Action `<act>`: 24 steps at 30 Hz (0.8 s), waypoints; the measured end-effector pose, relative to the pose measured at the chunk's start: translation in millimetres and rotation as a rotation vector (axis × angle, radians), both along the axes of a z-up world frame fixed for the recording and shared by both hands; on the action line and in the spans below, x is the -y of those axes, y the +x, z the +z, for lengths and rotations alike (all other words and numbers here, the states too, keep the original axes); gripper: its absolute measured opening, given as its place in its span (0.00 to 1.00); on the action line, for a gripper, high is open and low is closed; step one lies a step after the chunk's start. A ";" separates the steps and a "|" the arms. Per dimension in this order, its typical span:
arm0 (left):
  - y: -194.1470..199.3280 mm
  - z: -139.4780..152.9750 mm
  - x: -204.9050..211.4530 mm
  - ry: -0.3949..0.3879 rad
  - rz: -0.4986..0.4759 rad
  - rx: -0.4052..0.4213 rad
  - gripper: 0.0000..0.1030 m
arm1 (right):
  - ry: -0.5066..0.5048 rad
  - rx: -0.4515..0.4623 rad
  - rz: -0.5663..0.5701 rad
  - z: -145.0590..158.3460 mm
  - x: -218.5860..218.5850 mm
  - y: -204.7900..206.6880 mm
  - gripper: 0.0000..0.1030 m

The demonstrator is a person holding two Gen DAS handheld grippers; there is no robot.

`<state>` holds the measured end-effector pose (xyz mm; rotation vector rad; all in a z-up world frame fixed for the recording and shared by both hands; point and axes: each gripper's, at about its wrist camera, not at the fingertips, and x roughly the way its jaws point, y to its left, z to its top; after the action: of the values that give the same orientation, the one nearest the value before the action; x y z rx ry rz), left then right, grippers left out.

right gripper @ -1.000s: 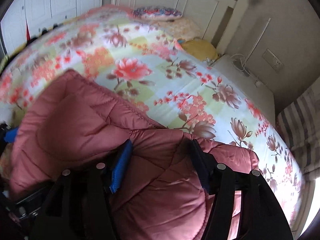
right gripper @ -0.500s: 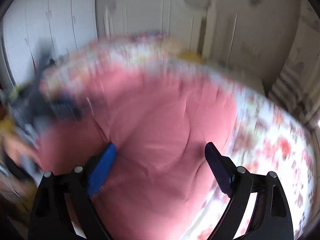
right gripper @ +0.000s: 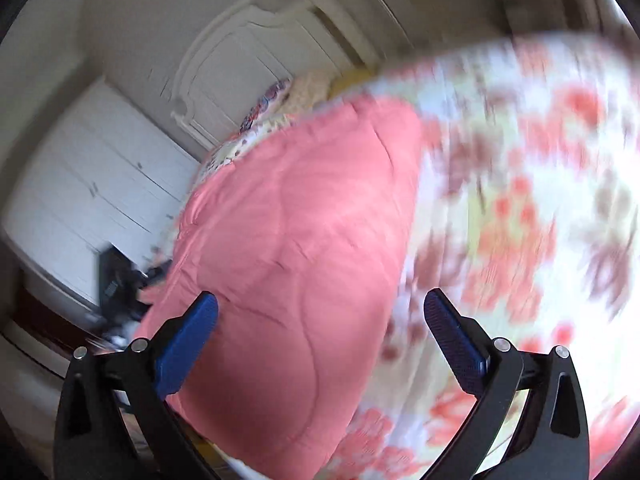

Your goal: Fold large clothes

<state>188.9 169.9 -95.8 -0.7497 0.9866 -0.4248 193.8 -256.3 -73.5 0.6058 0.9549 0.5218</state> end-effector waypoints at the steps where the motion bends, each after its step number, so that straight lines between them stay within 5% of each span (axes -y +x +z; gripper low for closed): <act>1: -0.1 -7.2 -0.7 -0.054 -0.012 -0.009 0.98 | 0.031 -0.021 0.014 -5.7 -0.9 1.1 0.96; 6: -5.8 -12.8 10.4 -0.058 -0.053 0.009 0.98 | 0.117 -0.056 0.104 -19.5 -20.0 6.0 0.96; 11: -4.0 -9.9 35.1 -0.046 -0.102 0.034 0.98 | 0.115 0.031 0.126 -15.6 -33.2 6.8 0.95; 12: -1.9 -8.5 40.4 -0.035 -0.101 0.038 0.98 | 0.113 0.060 0.119 -12.9 -31.3 4.1 0.87; 14: 2.7 0.2 51.4 -0.020 -0.094 0.068 0.89 | 0.079 0.113 0.100 -5.3 -28.8 -0.3 0.77; 16: 6.5 19.8 69.9 0.015 -0.120 0.133 0.67 | 0.016 0.188 0.061 8.6 -22.4 -8.2 0.74; 19: 23.8 55.6 115.2 0.067 -0.182 0.235 0.64 | -0.045 0.279 -0.010 40.8 -0.1 -8.0 0.73; 24: 70.9 79.2 167.4 0.035 -0.219 0.304 0.64 | -0.118 0.347 -0.108 82.0 48.1 17.0 0.73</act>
<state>259.8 2.5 -16.5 -0.5274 0.7891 -0.6886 210.8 -304.3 8.5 0.4402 0.6160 0.4526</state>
